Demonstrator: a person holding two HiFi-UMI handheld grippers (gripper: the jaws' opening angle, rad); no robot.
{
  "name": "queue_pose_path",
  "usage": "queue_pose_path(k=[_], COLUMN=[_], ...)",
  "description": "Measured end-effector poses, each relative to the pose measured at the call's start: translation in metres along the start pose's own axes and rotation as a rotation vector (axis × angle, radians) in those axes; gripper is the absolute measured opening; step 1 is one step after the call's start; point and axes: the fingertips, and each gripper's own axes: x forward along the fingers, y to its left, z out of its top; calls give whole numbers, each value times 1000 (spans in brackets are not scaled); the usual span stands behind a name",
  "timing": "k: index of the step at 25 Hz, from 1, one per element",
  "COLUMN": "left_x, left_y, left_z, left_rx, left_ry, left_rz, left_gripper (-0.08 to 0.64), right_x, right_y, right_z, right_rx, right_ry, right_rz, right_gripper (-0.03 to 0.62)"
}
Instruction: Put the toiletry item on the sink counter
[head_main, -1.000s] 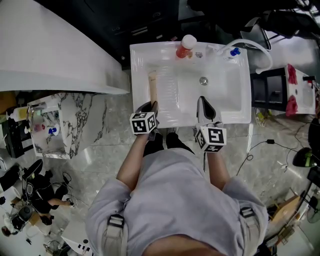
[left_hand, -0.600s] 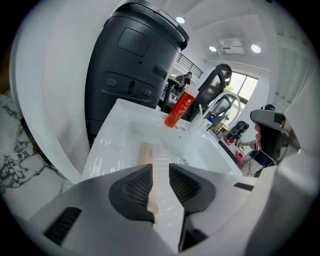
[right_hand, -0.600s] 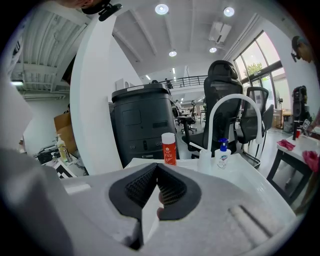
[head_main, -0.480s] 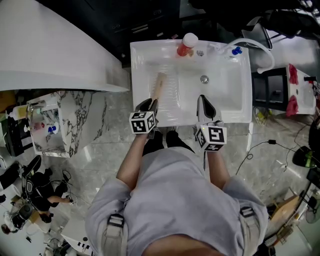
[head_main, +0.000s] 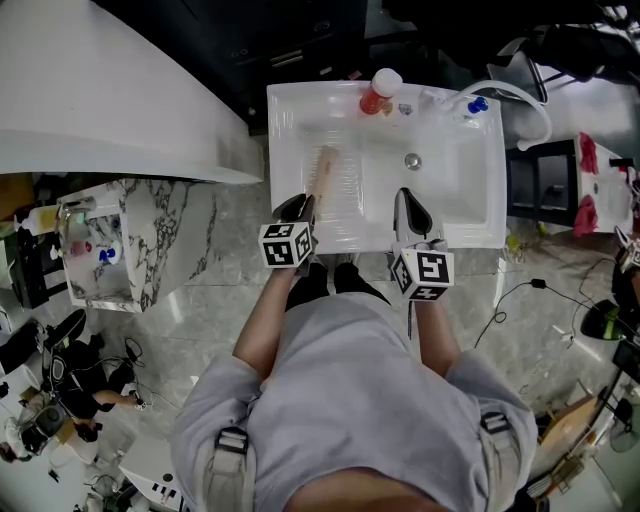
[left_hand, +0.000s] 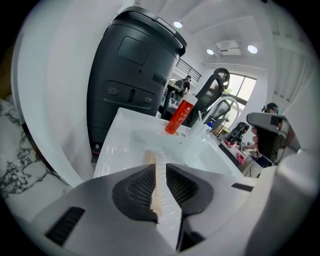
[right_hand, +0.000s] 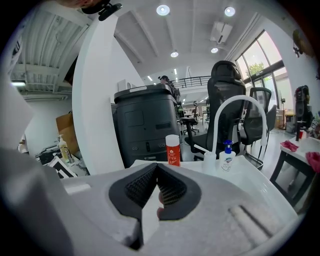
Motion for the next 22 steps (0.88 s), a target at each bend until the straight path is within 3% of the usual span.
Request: queue_pose_path(k=[22], left_x=[-52], left_y=[-1], left_z=[31], left_rx=[32], left_ry=[-149], left_rz=[59], left_gripper=[6], right_x=[-9], right_y=[23], right_z=[33], right_rx=[-46], right_ry=[-72], right_rz=[55], right_gripper=[5])
